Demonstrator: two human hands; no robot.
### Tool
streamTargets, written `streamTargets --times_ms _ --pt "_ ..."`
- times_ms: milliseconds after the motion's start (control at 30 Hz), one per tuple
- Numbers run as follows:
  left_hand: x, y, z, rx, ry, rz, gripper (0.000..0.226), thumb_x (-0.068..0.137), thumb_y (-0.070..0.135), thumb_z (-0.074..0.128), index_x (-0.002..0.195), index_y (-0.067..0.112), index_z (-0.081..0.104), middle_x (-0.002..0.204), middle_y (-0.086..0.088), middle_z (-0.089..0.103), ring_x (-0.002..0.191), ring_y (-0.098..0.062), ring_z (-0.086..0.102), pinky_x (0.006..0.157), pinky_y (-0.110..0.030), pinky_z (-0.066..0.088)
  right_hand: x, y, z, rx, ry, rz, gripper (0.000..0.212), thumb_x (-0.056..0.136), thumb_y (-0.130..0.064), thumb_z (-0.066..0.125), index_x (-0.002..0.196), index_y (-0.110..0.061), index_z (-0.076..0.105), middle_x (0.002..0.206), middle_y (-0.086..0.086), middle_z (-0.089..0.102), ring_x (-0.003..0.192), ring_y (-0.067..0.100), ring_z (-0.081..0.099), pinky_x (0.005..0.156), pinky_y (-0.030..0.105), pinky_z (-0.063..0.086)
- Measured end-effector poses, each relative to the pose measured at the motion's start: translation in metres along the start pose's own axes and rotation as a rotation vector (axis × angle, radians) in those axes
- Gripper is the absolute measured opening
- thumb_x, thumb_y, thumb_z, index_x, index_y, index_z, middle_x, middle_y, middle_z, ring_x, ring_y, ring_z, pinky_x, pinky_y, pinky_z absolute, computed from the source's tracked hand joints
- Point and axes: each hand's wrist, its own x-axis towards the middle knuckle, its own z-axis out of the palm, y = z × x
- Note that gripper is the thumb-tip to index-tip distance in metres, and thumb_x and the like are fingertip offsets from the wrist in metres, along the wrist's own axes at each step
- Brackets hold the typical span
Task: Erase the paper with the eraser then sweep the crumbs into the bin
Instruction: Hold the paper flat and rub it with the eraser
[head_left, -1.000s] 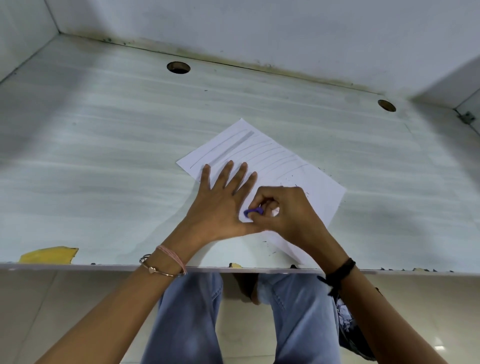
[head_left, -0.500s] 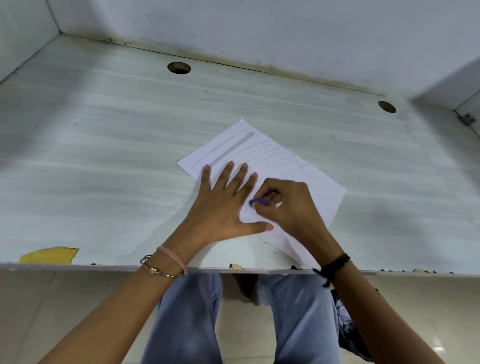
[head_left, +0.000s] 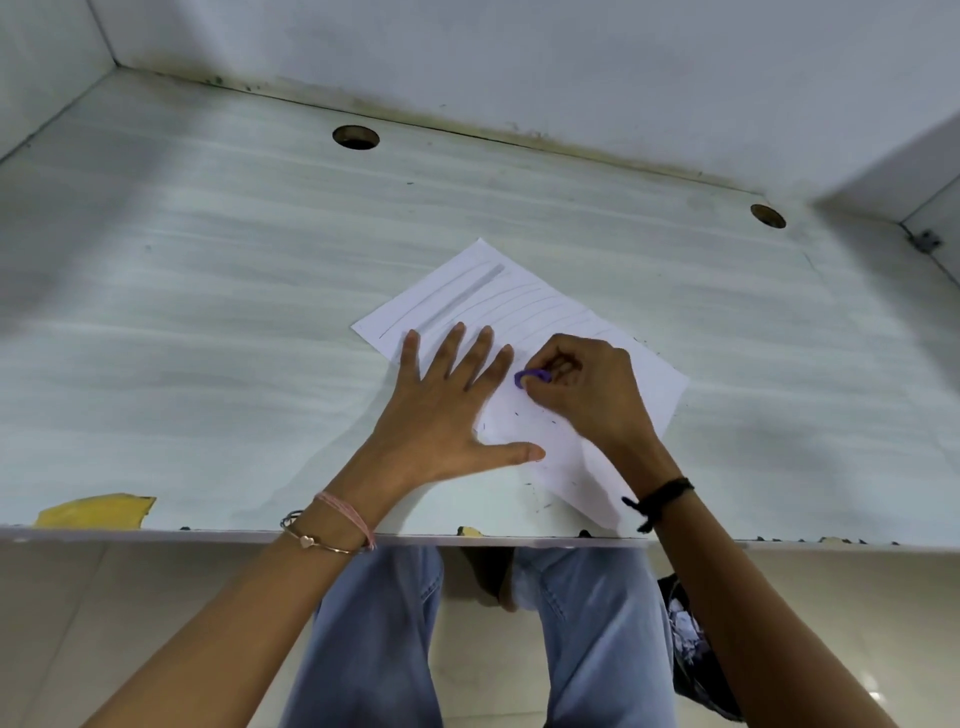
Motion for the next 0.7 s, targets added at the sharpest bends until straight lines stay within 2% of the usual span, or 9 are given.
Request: streamTargets --times_ms 133,233,267,400,533,667,700 --pt "0.002 -0.001 0.001 0.044 -0.007 0.009 0.112 0.069 0.096 0.014 0.155 0.029 -0.013 0.161 0.001 -0.023 0.147 -0.022 -0.025 0.114 -0.062 -0.012 -0.012 -0.004 0.005 -0.112 -0.125 -0.05 0.008 0.07 -0.002 0.073 0.073 -0.009 0.071 0.063 0.0 0.067 0.054 0.003 0.054 0.053 0.008 0.041" --pt "0.002 -0.001 0.0 0.014 -0.001 -0.001 0.113 0.066 0.096 0.013 0.155 0.03 -0.011 0.161 0.002 -0.022 0.147 -0.021 -0.024 0.114 -0.061 -0.012 0.002 0.003 -0.003 -0.053 0.017 0.005 0.007 0.072 -0.003 0.074 0.073 -0.009 0.07 0.064 0.001 0.067 0.053 0.003 0.054 0.052 0.011 0.043" --pt "0.002 -0.001 0.001 0.017 -0.001 0.0 0.113 0.066 0.096 0.013 0.155 0.03 -0.011 0.161 0.002 -0.022 0.147 -0.021 -0.024 0.114 -0.061 -0.012 0.002 0.002 -0.002 -0.063 0.017 0.0 0.007 0.072 -0.003 0.073 0.073 -0.009 0.07 0.064 0.002 0.068 0.053 0.004 0.054 0.052 0.012 0.043" --pt "0.003 -0.002 0.002 0.058 0.002 0.007 0.115 0.064 0.097 0.006 0.154 0.029 -0.013 0.161 0.001 -0.023 0.147 -0.023 -0.024 0.114 -0.063 -0.012 -0.01 -0.002 0.005 -0.135 -0.121 -0.069 0.009 0.07 -0.002 0.072 0.072 -0.011 0.071 0.063 0.002 0.068 0.055 0.007 0.055 0.053 0.011 0.04" --pt "0.001 -0.001 0.001 0.009 0.003 0.001 0.112 0.069 0.096 0.016 0.155 0.03 -0.011 0.161 0.002 -0.022 0.147 -0.022 -0.024 0.114 -0.061 -0.014 0.004 0.001 -0.002 -0.106 0.016 -0.029 0.009 0.071 -0.001 0.07 0.073 -0.01 0.07 0.065 0.001 0.067 0.055 0.004 0.053 0.052 0.01 0.04" --pt "0.003 -0.001 0.002 0.043 0.007 0.011 0.114 0.067 0.097 0.011 0.155 0.029 -0.013 0.161 0.0 -0.022 0.147 -0.023 -0.025 0.114 -0.062 -0.013 -0.011 -0.005 0.003 -0.146 -0.143 -0.084 0.008 0.07 -0.001 0.071 0.072 -0.009 0.07 0.063 0.002 0.067 0.056 0.006 0.054 0.054 0.011 0.041" --pt "0.003 -0.001 0.002 0.035 0.006 0.006 0.114 0.066 0.096 0.011 0.155 0.029 -0.012 0.161 0.001 -0.023 0.147 -0.022 -0.025 0.114 -0.062 -0.014 -0.008 -0.002 0.001 -0.134 -0.133 -0.063 0.008 0.07 -0.002 0.072 0.073 -0.01 0.07 0.064 0.002 0.067 0.056 0.005 0.054 0.054 0.01 0.04"
